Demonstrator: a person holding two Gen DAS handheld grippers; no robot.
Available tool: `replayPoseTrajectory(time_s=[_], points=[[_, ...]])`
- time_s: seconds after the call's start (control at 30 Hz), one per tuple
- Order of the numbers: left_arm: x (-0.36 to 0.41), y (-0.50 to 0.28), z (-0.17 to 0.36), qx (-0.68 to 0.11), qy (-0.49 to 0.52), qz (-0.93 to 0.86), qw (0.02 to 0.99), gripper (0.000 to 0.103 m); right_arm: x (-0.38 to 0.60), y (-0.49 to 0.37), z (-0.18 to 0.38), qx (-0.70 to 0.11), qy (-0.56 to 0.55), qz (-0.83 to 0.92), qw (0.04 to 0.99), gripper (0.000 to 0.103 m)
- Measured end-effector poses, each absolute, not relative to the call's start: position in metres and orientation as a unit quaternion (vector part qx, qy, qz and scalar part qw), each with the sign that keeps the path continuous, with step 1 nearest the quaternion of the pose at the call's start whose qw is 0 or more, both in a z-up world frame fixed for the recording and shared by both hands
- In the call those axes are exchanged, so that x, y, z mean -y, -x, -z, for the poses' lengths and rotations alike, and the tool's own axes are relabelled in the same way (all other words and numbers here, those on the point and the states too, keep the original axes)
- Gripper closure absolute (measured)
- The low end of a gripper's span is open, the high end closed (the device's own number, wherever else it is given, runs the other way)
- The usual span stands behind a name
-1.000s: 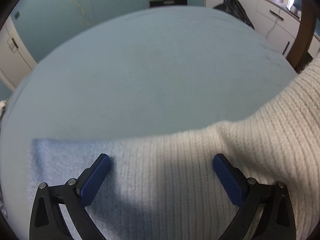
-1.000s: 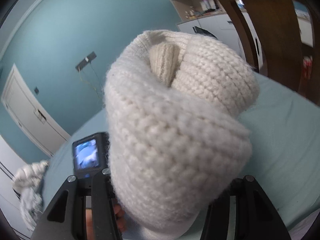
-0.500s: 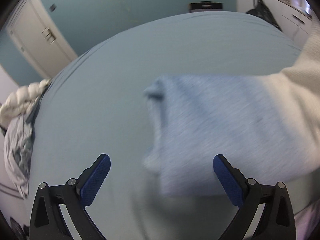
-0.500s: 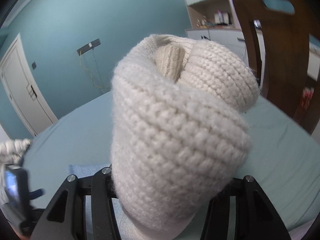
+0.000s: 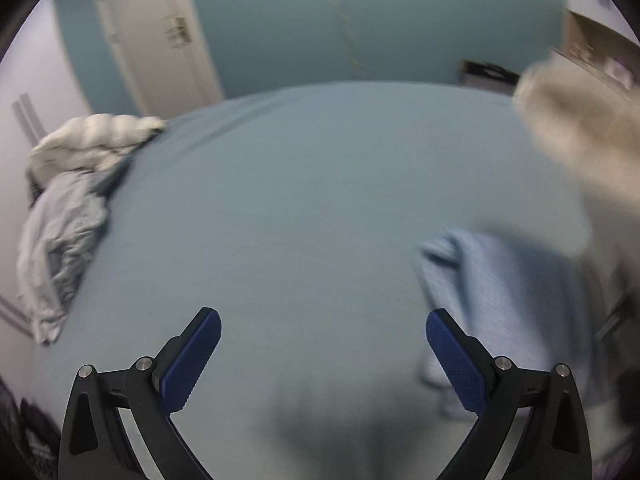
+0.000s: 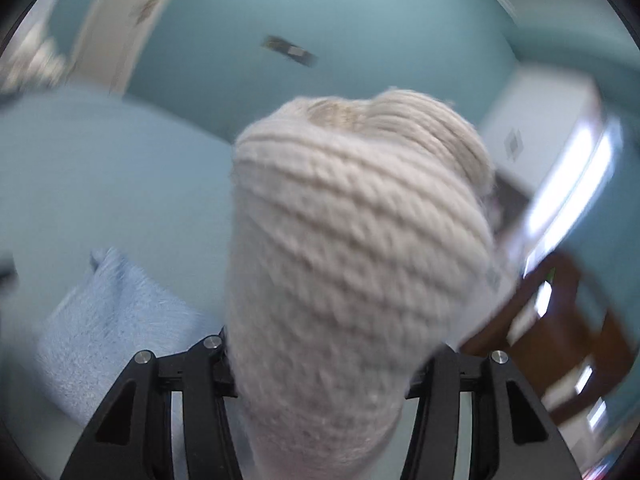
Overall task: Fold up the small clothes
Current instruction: 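Carry the cream sweater with the right tool onto the folded blue sweater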
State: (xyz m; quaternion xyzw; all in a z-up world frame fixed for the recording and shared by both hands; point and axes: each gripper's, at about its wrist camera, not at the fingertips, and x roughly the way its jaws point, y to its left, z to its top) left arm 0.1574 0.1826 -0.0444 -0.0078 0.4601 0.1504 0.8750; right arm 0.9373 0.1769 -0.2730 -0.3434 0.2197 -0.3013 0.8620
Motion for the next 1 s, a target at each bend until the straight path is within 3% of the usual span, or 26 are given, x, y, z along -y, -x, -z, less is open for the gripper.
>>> replayPoseTrajectory(time_s=[0.17,0.23,0.27,0.37,0.47,0.67,0.87,1.0], points=[[-0.185,-0.157,0.036,-0.45,0.036,-0.172,0.875,0.0,-0.243,-0.957,0.41,-0.216,0.589,0.237,0.742,0.054],[-0.17,-0.158,0.037,-0.453,0.048,-0.156,0.876,0.0,-0.248,-0.949,0.458,-0.181,0.665,0.234,0.685,0.055],[-0.163,-0.159,0.038,-0.455,0.05,-0.145,0.877,0.0,-0.25,-0.943,0.466,-0.149,0.676,0.248,0.677,0.054],[-0.164,-0.167,0.032,-0.456,0.045,-0.125,0.88,0.0,-0.245,-0.942,0.453,-0.169,0.657,0.246,0.692,0.047],[-0.173,-0.174,0.034,-0.449,0.039,-0.112,0.885,0.0,-0.245,-0.932,0.427,-0.234,0.639,0.207,0.703,0.026],[-0.15,-0.182,0.041,-0.452,0.026,-0.07,0.889,0.0,-0.232,-0.84,0.343,-0.278,0.483,0.103,0.824,0.005],[-0.114,-0.18,0.033,-0.436,0.062,0.004,0.898,0.0,-0.156,-0.795,0.31,-0.293,0.34,0.167,0.878,0.004],[-0.095,-0.195,0.04,-0.418,0.03,-0.015,0.908,0.0,-0.079,-0.81,0.312,-0.364,0.095,0.144,0.915,0.004]])
